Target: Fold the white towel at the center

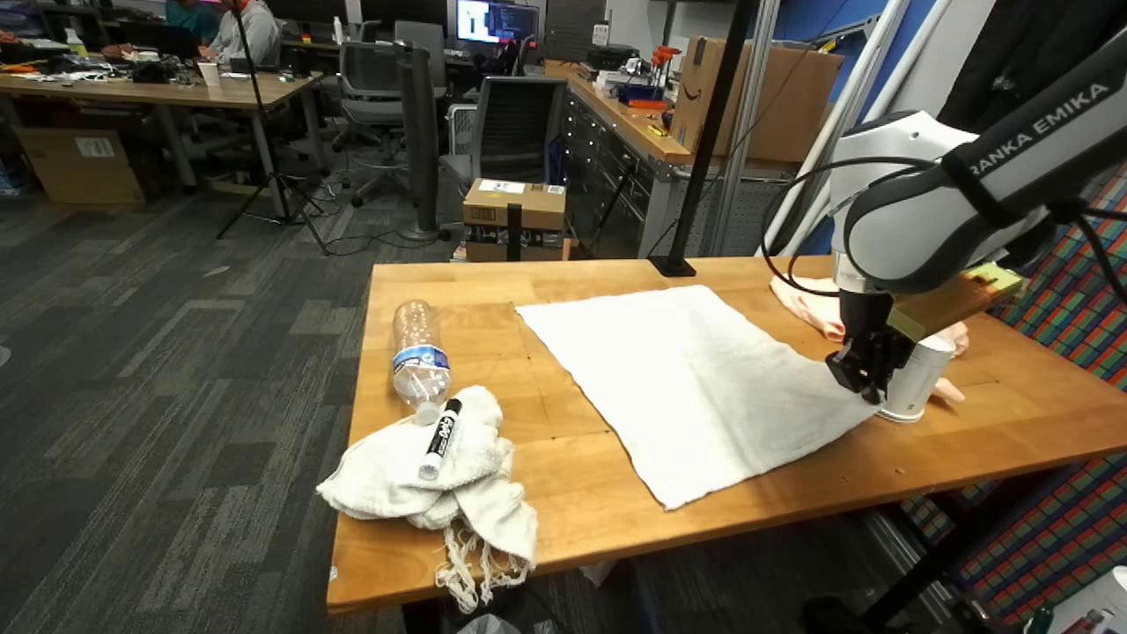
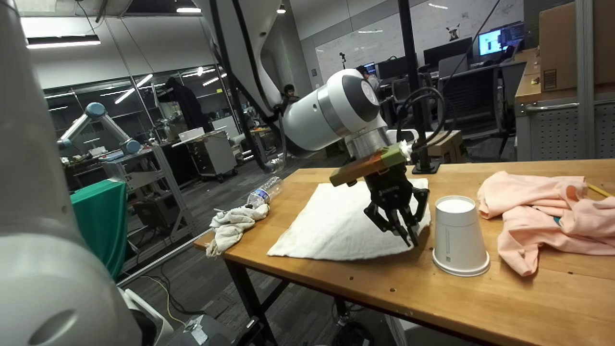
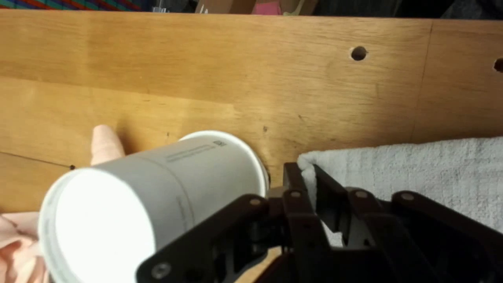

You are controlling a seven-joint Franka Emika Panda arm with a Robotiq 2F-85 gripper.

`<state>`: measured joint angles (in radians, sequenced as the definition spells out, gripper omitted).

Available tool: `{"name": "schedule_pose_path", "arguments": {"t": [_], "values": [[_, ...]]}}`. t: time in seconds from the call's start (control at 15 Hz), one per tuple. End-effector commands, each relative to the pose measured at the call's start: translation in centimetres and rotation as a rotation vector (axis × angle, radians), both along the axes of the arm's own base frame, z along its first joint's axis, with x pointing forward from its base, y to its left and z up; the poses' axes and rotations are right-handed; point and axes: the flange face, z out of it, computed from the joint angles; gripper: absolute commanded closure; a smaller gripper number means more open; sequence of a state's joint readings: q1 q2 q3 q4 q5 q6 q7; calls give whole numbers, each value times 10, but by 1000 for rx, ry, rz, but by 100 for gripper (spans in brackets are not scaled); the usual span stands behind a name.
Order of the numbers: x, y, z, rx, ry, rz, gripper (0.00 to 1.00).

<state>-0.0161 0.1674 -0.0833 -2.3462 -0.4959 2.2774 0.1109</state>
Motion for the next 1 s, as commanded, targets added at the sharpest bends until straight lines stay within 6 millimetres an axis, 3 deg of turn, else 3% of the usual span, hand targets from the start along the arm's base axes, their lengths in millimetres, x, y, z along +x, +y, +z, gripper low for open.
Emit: {"name": "schedule_pose_path", "arguments": {"t": [0.0,0.53,0.93], "values": [[22,26,35,-83,-4,35,96],[69,107,76,-102,11,86,95],[102,147,91,-81,20,62,95]]}}
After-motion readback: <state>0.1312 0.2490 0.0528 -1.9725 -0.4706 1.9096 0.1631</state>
